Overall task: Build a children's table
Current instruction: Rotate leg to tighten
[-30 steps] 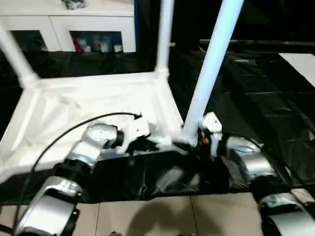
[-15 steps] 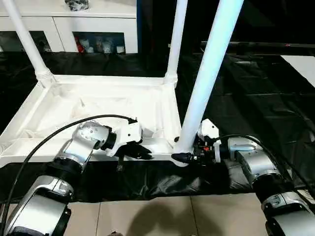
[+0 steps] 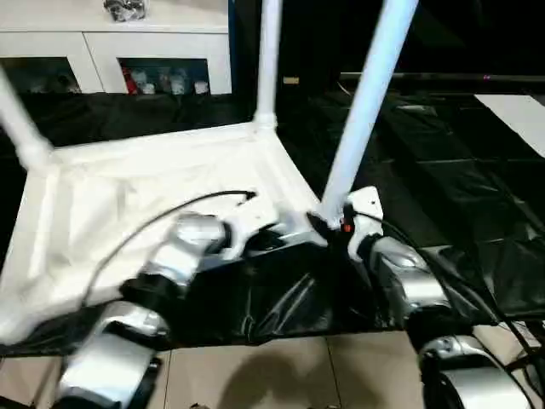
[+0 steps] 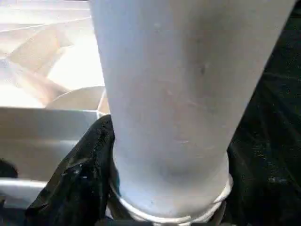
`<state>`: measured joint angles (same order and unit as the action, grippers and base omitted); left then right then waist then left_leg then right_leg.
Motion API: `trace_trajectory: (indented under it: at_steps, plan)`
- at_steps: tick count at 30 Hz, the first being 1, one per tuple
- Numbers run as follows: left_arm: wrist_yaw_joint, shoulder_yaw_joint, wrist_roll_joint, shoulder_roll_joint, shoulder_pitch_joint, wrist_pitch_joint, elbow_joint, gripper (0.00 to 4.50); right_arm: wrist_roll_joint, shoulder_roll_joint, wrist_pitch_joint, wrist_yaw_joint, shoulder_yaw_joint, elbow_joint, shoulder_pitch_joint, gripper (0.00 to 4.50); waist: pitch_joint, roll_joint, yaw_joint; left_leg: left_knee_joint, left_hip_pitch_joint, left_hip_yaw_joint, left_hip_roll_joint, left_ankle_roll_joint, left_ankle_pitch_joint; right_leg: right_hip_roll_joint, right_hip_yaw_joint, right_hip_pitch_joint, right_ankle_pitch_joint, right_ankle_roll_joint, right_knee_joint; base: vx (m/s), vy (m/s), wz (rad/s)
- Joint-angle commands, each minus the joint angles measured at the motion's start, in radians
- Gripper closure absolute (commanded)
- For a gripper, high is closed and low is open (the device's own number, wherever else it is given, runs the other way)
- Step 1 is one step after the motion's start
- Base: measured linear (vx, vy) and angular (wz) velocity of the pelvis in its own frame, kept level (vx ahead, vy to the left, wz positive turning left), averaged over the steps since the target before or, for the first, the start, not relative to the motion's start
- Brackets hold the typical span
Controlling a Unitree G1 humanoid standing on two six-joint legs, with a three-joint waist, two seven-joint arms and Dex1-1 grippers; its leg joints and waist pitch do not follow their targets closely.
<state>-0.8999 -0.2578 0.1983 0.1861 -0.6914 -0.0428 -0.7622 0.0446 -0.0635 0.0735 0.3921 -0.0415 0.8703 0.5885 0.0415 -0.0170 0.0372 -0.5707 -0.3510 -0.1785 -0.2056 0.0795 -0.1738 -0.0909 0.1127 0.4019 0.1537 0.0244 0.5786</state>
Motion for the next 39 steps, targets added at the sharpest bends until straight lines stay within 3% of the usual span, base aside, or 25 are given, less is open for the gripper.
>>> trace_trajectory:
  at_steps: [1,6,15,20,22,25,33,36,39]
  plan:
    - [-0.016,-0.073,0.000,-0.080,-0.004,0.036,0.041,4.50,-0.021,0.080,0.024,0.021,0.055,0.015,0.017,1.20,-0.061,-0.001,-0.001,0.062,-0.001,0.005,-0.025,-0.048,-0.254,-0.059,-0.055,-0.048,0.330,0.168,-0.074,0.000,0.000,0.00]
    - [-0.055,-0.068,-0.008,-0.038,0.007,0.073,0.046,4.50,0.005,0.063,0.028,0.089,0.041,0.001,0.019,0.77,-0.060,0.000,-0.002,0.063,0.001,0.005,-0.026,-0.055,-0.267,-0.059,-0.055,-0.049,0.322,0.178,-0.073,0.000,0.000,0.00]
    - [-0.234,-0.070,-0.032,0.086,0.026,0.157,0.047,4.50,0.017,-0.087,0.036,0.524,0.169,-0.093,-0.024,0.77,-0.061,-0.002,0.002,0.058,-0.003,0.001,-0.029,-0.090,-0.235,-0.056,-0.054,-0.056,0.253,0.205,-0.063,0.000,0.000,0.00]
    - [-0.310,-0.069,-0.038,0.138,0.013,0.196,0.020,4.50,0.024,-0.161,0.020,0.748,0.223,-0.142,-0.048,0.77,-0.058,0.000,0.015,0.060,-0.001,-0.001,-0.035,-0.081,-0.255,-0.058,-0.054,-0.052,0.294,0.200,-0.064,0.000,0.000,0.00]
    - [-0.330,-0.073,-0.035,0.155,0.009,0.213,0.011,4.50,0.020,-0.176,0.025,0.793,0.241,-0.144,-0.047,1.09,-0.058,-0.002,0.018,0.060,-0.001,0.000,-0.035,-0.074,-0.260,-0.059,-0.055,-0.052,0.314,0.193,-0.065,0.000,0.000,0.00]
    - [-0.352,-0.076,-0.038,0.170,0.004,0.228,0.001,4.50,0.017,-0.184,0.028,0.830,0.254,-0.144,-0.043,1.21,-0.058,-0.003,0.023,0.060,0.002,0.000,-0.033,-0.065,-0.260,-0.060,-0.055,-0.050,0.340,0.183,-0.068,0.000,0.000,0.00]
    - [-0.390,-0.074,-0.046,0.190,-0.006,0.242,-0.014,4.50,0.019,-0.185,0.023,0.863,0.262,-0.150,-0.036,1.75,-0.060,0.001,0.025,0.062,0.002,0.001,-0.035,-0.057,-0.255,-0.059,-0.055,-0.051,0.307,0.197,-0.063,0.000,0.000,0.00]
    - [-0.342,-0.059,-0.046,0.166,-0.011,0.215,-0.018,4.50,0.036,-0.161,-0.006,0.790,0.227,-0.152,-0.043,1.79,-0.059,-0.001,0.024,0.061,0.002,0.000,-0.034,-0.056,-0.256,-0.058,-0.055,-0.051,0.315,0.194,-0.064,0.000,0.000,0.00]
    - [-0.227,-0.054,-0.027,0.120,-0.022,0.172,-0.030,4.50,0.020,-0.102,-0.012,0.572,0.168,-0.111,-0.037,1.79,-0.056,-0.001,0.020,0.064,0.007,0.003,-0.032,-0.036,-0.285,-0.061,-0.055,-0.046,0.380,0.175,-0.071,0.000,0.000,0.00]
